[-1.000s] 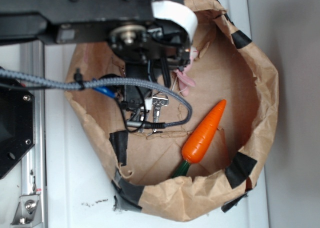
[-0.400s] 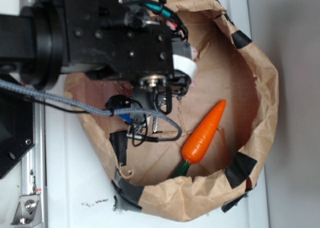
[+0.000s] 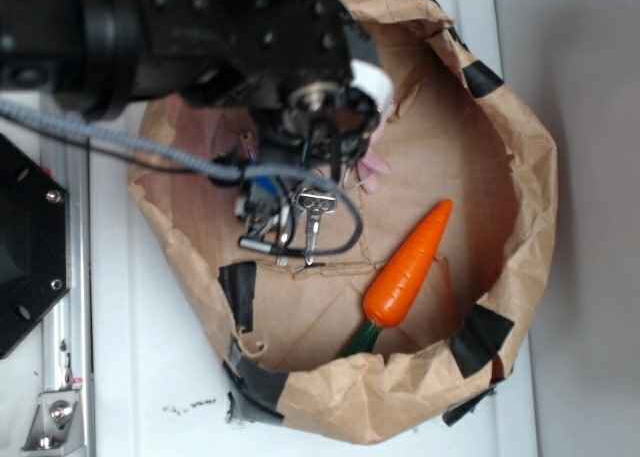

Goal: Grab the silver keys.

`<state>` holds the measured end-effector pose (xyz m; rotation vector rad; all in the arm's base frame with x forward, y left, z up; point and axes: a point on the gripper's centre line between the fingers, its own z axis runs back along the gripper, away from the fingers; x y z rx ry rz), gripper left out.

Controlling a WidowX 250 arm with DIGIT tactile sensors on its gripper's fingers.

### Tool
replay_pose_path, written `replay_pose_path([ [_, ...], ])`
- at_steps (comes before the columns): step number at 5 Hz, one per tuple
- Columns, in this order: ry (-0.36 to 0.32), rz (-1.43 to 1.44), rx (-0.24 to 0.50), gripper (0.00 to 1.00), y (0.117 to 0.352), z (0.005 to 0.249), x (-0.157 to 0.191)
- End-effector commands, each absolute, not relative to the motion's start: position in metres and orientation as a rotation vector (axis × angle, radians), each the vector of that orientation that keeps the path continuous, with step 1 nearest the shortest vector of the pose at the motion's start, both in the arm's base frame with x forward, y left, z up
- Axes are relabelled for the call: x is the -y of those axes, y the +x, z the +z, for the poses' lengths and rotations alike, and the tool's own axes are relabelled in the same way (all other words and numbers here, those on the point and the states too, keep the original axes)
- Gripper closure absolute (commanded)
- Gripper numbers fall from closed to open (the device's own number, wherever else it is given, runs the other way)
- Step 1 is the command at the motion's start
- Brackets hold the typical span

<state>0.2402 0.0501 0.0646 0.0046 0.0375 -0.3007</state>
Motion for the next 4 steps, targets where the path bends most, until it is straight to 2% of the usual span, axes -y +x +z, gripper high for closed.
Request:
replay_pose_path([
  [1, 0.009, -0.262, -0.013, 0.0, 0.26, 0.07, -0.057],
  [3, -0.054, -0.26, -0.103, 0.0, 0.257, 0.053, -0.038],
  [4, -0.066, -0.254, -0.135, 0.0, 0.252, 0.058, -0.036],
])
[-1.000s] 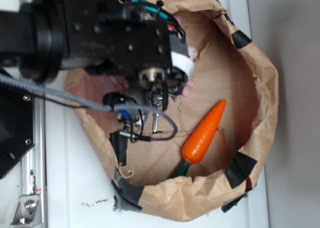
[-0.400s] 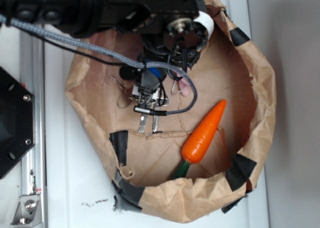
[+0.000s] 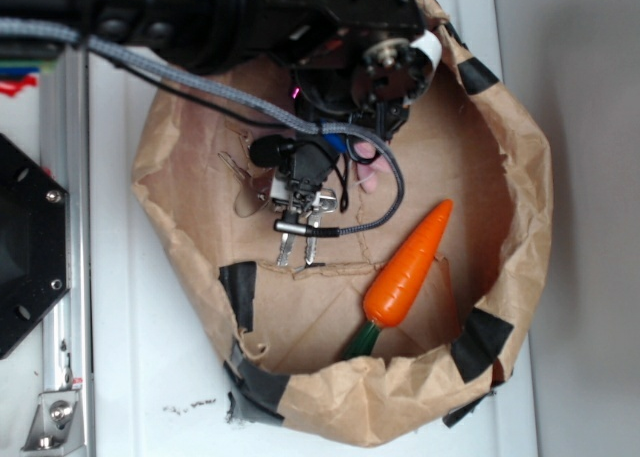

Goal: Grab the silver keys.

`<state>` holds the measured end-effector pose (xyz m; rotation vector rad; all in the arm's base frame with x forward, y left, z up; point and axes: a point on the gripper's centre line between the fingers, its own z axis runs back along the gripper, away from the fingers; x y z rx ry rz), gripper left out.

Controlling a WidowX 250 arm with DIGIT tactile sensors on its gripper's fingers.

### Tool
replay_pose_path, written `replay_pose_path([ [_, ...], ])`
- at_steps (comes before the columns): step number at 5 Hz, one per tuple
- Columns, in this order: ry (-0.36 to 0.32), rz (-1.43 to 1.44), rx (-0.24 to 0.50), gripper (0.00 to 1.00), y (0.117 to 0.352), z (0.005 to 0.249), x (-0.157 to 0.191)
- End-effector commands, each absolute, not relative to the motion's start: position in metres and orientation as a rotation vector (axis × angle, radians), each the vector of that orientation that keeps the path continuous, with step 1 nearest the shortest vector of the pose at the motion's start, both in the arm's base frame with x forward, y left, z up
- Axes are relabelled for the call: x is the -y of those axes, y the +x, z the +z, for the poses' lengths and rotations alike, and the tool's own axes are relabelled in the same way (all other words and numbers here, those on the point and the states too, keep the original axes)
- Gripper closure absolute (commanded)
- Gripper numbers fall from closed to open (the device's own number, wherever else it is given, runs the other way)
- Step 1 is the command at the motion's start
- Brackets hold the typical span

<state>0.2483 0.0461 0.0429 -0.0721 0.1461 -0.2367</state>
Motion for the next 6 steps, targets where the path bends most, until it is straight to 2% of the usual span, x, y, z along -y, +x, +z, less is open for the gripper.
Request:
replay_pose_path([
  [1, -0.118, -0.261, -0.151, 0.0, 0.245, 0.072, -0.042],
  [2, -0.143, -0.244, -0.175, 0.0, 0.237, 0.075, -0.041],
  [4, -0.119, -0.247, -0.148, 0.0, 0.226, 0.066, -0.038],
  [6, -0.129, -0.221, -0.128, 0.0, 0.235, 0.051, -0.031],
])
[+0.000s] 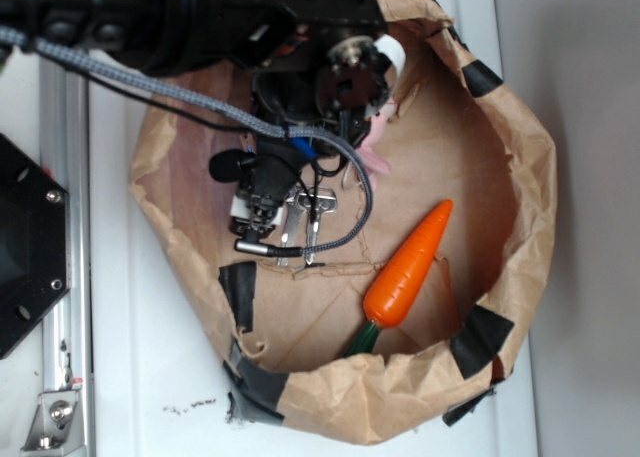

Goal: Grab the silver keys.

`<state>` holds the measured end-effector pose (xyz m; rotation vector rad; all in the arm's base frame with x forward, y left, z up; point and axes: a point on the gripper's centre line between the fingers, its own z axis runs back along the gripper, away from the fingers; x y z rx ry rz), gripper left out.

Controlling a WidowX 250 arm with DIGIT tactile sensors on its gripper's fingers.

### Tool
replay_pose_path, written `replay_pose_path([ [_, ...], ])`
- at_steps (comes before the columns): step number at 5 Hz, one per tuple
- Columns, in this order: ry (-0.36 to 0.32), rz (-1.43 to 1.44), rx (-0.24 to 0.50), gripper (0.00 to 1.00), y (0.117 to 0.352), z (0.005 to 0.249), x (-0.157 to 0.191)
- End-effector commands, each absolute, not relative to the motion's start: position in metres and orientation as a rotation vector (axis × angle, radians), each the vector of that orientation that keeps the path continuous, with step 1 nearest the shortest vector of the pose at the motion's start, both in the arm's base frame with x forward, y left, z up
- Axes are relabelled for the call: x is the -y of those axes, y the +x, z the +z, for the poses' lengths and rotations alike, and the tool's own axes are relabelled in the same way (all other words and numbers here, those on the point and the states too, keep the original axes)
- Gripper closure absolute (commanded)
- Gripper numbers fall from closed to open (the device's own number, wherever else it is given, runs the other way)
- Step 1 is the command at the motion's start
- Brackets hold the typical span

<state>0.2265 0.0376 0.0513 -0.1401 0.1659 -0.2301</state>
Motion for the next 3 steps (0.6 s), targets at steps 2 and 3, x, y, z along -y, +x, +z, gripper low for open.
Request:
replay_pose_path([
  [2, -0.095, -0.22, -0.156, 0.0, 0.2352, 0.038, -0.0261],
  [3, -0.103, -0.214, -0.158, 1.0, 0.2365, 0.0369, -0.0249],
])
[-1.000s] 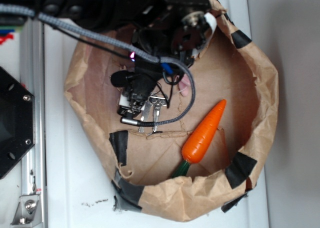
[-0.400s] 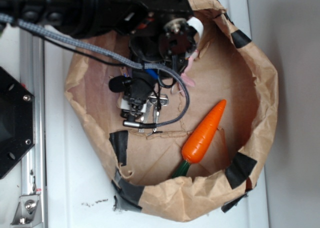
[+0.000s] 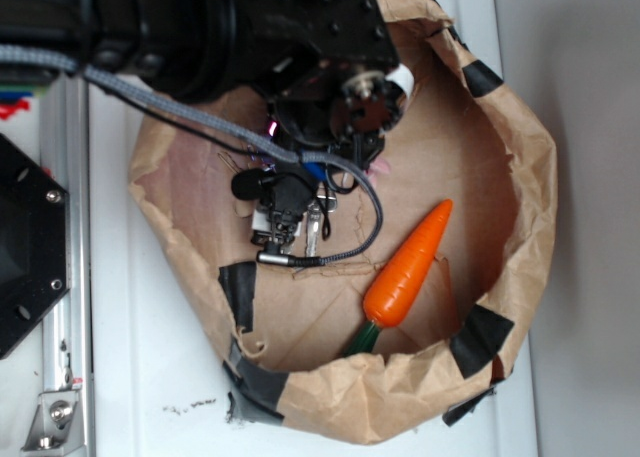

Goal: Grab the silver keys.

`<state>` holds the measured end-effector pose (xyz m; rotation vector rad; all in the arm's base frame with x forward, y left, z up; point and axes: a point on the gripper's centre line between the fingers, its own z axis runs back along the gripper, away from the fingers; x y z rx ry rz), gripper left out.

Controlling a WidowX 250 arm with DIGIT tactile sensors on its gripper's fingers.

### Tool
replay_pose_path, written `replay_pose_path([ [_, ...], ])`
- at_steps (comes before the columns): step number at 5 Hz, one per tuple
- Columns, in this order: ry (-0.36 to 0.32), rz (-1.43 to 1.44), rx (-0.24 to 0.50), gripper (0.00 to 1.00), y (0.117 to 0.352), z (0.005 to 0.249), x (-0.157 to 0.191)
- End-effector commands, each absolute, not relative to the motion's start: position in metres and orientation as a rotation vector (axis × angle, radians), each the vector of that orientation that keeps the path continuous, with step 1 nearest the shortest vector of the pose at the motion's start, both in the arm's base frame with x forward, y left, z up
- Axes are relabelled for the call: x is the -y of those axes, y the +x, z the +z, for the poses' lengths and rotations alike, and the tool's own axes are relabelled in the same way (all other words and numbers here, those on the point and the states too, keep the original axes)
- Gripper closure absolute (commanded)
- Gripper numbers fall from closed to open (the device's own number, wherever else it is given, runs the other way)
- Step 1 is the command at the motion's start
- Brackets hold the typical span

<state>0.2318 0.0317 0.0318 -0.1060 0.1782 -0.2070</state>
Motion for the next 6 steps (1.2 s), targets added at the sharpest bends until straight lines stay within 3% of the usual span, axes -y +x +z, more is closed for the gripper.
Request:
replay_pose_path([
  [1, -0.097, -0.197, -0.171, 1.0, 0.2381, 0.0335, -0.0254],
  [6, -0.096, -0.236, -0.138, 1.0, 0.2365, 0.0418, -0.0301],
])
